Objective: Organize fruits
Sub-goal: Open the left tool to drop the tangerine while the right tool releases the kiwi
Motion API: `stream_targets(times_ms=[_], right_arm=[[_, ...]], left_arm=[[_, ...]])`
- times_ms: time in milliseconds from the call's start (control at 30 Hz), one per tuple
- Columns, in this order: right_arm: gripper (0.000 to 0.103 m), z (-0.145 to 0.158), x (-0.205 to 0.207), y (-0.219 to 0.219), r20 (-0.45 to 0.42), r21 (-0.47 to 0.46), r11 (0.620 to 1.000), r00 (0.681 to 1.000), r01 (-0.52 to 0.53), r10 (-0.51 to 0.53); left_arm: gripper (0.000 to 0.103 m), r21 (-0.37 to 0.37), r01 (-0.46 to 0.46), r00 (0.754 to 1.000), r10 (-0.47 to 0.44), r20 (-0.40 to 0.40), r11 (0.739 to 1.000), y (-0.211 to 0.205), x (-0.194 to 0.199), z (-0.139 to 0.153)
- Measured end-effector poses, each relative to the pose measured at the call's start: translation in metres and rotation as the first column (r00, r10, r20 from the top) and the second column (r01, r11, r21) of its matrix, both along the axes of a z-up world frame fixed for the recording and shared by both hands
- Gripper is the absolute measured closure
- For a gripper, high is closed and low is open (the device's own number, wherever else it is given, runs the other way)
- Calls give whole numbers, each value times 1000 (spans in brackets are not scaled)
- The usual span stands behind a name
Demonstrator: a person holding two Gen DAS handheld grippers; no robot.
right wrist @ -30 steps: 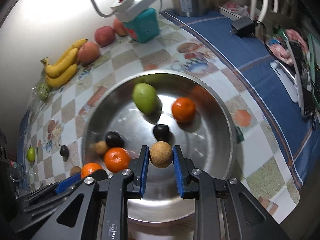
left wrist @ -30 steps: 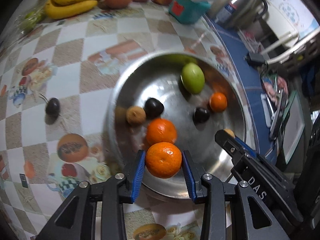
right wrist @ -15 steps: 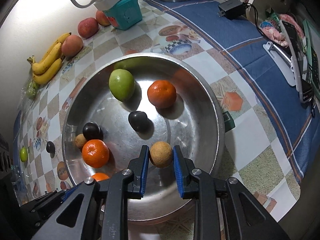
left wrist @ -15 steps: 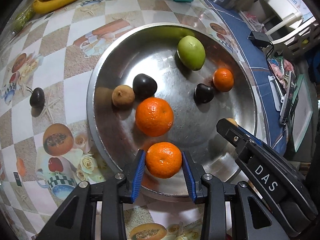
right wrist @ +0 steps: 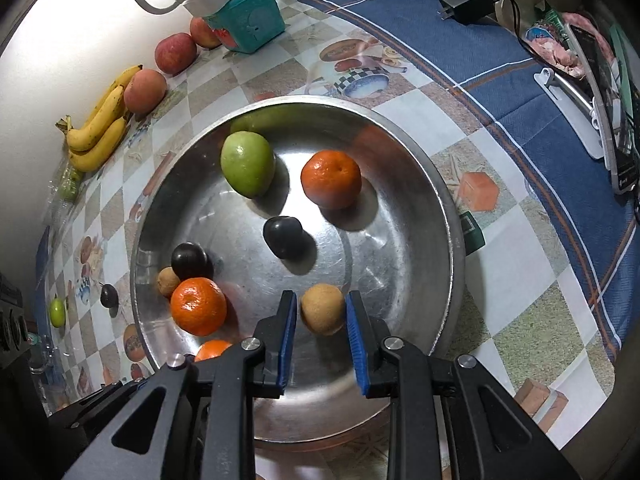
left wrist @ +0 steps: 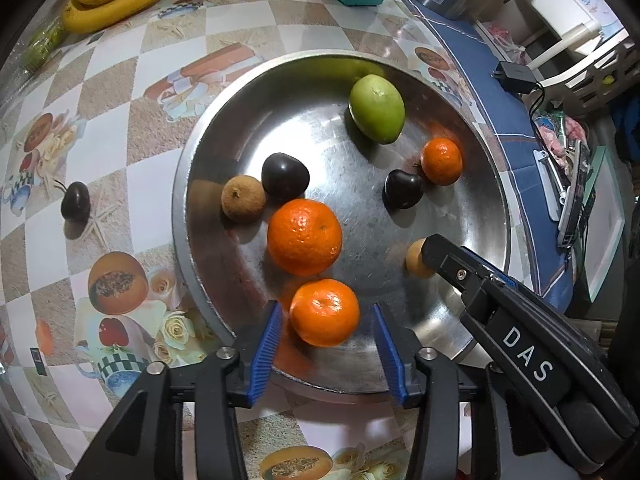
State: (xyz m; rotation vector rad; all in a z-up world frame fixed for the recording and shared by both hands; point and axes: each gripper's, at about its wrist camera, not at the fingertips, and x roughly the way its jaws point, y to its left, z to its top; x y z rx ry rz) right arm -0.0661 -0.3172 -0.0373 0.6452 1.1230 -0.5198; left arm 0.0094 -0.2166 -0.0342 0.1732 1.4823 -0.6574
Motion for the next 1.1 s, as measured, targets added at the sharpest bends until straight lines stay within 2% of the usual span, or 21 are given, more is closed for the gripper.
stream_targets(times_ms=[167,367,500,733,767,833,933,1000,1067,1100], right_arm=[[76,3,0,1,16,0,1000,1000,3,-3],[77,16,-5,-2,79,-17,999,997,27,-25],[77,21,-9,-4,108,-18,999,993,51,-48],[77,21,-6,-1,101,-19,999,994,32,-30],[77,21,-4,1,101,-22,999,995,23,-20],[77,22,-1,5,104,-25,1000,995,-1,3],[76,21,4,13,101,-34,999,994,-35,38],[67,21,8,19,95,-48,997,993,-61,65],[48,22,11,25,91,-74,994,992,-86,92],[45,23,13,28,90,-83,992,990,-98,105]], left_arm=[[51,-11,-7,1000,7,5,1000,3,3,6],[51,-34,-34,999,34,19,999,11,11,17],[51,-45,-75,997,76,32,996,24,20,24],[51,-55,-167,983,170,67,984,45,35,31],[50,-57,-187,979,191,72,981,50,39,32],[42,-57,-217,972,221,80,974,55,45,33],[39,-61,-256,962,260,86,965,66,54,34],[34,-67,-280,955,285,79,958,73,59,34],[28,-69,-304,948,308,75,950,80,64,33],[24,-66,-317,944,321,77,946,82,65,32]])
